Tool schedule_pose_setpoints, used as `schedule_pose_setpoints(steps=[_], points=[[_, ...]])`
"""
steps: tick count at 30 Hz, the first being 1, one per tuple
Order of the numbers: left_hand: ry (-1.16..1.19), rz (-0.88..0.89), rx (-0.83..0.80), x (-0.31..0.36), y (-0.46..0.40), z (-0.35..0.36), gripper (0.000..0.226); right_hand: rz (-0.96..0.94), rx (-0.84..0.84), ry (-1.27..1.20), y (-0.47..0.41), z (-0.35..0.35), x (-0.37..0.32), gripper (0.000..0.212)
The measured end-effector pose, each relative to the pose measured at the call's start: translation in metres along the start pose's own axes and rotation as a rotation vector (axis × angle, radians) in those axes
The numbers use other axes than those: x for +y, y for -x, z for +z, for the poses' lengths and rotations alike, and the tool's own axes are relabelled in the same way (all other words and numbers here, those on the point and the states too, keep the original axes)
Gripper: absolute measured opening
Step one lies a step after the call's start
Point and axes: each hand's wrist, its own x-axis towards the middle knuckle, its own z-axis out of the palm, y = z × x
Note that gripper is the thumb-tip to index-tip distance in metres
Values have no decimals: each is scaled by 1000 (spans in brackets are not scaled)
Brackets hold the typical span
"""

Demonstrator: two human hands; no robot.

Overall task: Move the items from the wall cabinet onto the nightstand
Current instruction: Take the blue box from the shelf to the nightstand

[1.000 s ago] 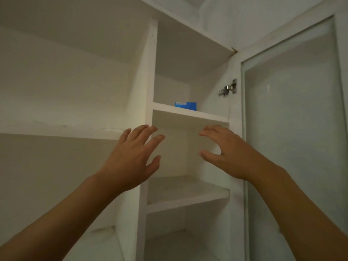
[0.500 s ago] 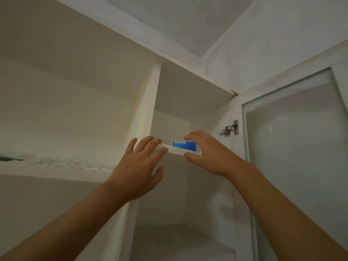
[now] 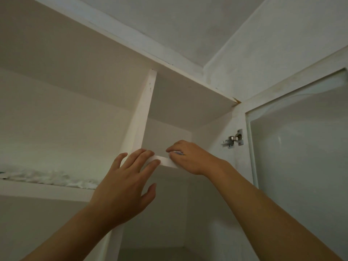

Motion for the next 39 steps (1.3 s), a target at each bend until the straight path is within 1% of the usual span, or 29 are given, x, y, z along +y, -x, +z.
schedule_pose_setpoints(steps=[3, 7, 15, 21, 23, 26, 29, 32, 35, 37, 39], points=[[-14, -9, 0, 0, 0, 2, 58, -8, -11, -22, 0, 7, 2, 43], [-8, -11, 14, 0, 1, 2, 58, 2, 43, -72, 3, 12, 9, 35], [-8, -15, 22, 1, 1, 2, 60, 4, 112, -82, 28, -3, 38, 3], [-6, -11, 20, 2, 1, 2, 59, 27, 129, -18, 35, -15, 35, 41], [-6, -12, 18, 2, 1, 2, 59, 63, 144, 35, 30, -18, 31, 47], [5, -15, 12, 2, 1, 3, 59, 167, 115, 141, 19, -21, 27, 50], [10, -16, 9, 2, 0, 2, 58, 259, 11, 250, 10, -22, 27, 47], [20, -15, 22, 2, 1, 1, 56, 312, -85, 273, 4, -21, 29, 52], [39, -17, 33, 2, 2, 2, 55, 327, -69, 187, 7, -21, 29, 47], [38, -17, 35, 2, 2, 2, 54, 316, -29, 103, 14, -23, 29, 45], [43, -18, 41, 2, 2, 2, 53, 287, 21, 70, 24, -27, 30, 44]])
